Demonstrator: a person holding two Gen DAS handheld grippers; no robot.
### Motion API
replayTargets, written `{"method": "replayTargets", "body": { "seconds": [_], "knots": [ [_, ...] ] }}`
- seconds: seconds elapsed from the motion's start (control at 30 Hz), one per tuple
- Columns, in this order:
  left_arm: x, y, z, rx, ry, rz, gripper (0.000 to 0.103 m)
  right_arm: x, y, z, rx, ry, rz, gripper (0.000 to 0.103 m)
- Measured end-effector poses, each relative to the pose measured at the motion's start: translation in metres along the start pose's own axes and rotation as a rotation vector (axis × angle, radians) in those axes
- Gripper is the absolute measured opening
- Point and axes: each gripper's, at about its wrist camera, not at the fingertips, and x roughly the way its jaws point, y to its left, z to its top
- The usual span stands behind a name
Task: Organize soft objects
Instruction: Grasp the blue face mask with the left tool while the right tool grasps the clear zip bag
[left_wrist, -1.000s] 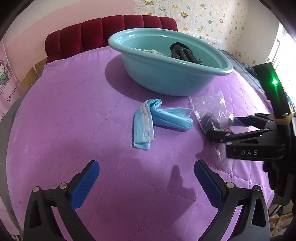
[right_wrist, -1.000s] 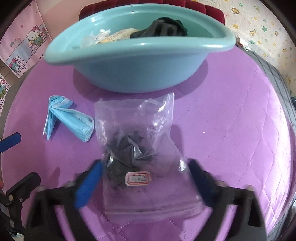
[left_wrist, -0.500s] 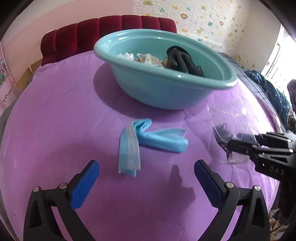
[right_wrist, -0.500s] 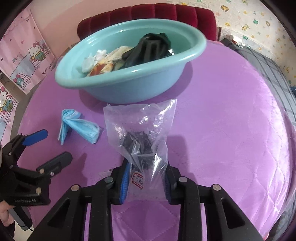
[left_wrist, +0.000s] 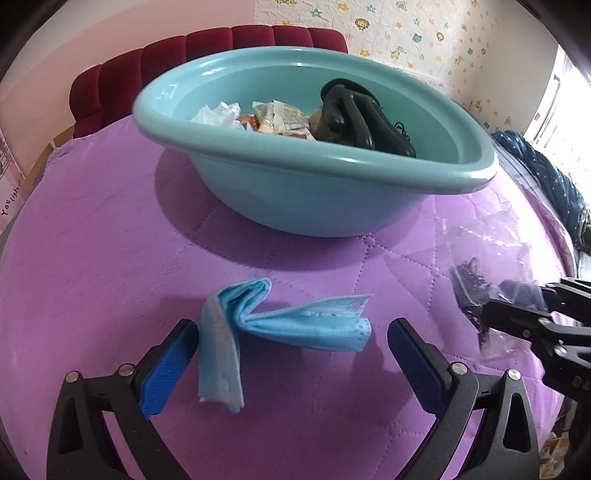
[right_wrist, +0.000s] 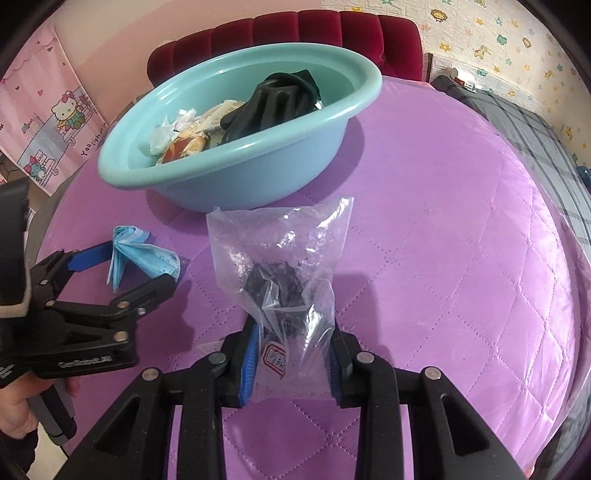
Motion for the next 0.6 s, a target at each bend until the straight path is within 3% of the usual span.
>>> {"method": "replayTargets", "body": {
  "seconds": [0.13, 0.17, 0.2, 0.27, 0.33, 0.37, 0.6],
  "knots": [
    [0.006, 0.000, 0.003, -0.008, 0.009, 0.018, 0.103, -0.001, 0.000, -0.001, -0.008, -0.001, 0.002, 0.033],
    [0.005, 0.000, 0.003, -0.014, 0.011, 0.014, 0.095, -0.001, 0.000, -0.001, -0.007, 0.000, 0.005, 0.033],
    [0.004, 0.000, 0.003, -0.018, 0.014, 0.018, 0.077, -0.002, 0.000, -0.002, -0.009, -0.001, 0.006, 0.033],
    [0.000, -0.002, 0.000, -0.010, 0.019, 0.038, 0.065, -0.003, 0.000, -0.002, -0.017, 0.002, 0.008, 0.033],
    [-0.001, -0.008, -0.004, -0.010, 0.029, 0.014, 0.033, -0.005, -0.001, -0.002, -0.016, 0.006, 0.012, 0.033],
    [-0.004, -0.009, -0.005, -0.014, 0.033, 0.018, 0.026, -0.006, -0.001, -0.001, -0.016, 0.009, 0.015, 0.033],
    [-0.029, -0.020, -0.013, -0.022, 0.040, 0.005, 0.024, -0.017, 0.002, 0.003, -0.043, 0.021, 0.041, 0.033]
  ]
}}
